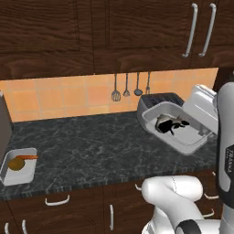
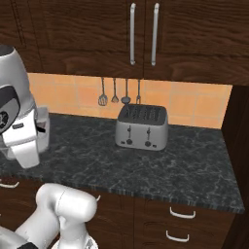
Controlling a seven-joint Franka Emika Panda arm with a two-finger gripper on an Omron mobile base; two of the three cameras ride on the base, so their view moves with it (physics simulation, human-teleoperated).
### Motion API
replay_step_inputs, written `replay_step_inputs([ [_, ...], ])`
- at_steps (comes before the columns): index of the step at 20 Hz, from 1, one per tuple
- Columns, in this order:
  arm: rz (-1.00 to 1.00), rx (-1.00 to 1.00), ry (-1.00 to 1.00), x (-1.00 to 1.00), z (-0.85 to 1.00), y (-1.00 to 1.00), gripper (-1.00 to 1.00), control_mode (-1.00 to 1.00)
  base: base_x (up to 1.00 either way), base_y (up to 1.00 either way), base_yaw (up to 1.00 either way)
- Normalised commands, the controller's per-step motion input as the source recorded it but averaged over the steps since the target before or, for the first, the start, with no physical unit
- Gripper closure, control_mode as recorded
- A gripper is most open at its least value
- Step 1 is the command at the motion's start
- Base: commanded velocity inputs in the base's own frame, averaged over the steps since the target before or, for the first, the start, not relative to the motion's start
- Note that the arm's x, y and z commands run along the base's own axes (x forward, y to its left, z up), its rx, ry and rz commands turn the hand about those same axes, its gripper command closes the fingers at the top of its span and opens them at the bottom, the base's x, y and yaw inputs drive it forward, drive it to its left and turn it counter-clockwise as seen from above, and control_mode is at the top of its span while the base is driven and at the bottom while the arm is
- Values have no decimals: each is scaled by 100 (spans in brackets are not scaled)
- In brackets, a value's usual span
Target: Take the meat container that has the fish and place it on the second highest rack of the freezer. Then take the vegetable container that has the avocado and carrot and place it on the highest rack of the freezer.
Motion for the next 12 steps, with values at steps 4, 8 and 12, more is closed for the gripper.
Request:
replay_step_inputs([
  [4, 0, 0, 0, -44, -12, 0, 100, 100, -21, 0, -1],
  [8, 0, 0, 0, 0, 0, 0, 100, 100, -100, 0, -28],
  [12, 0, 0, 0, 0, 0, 0, 100, 100, -73, 0, -79],
])
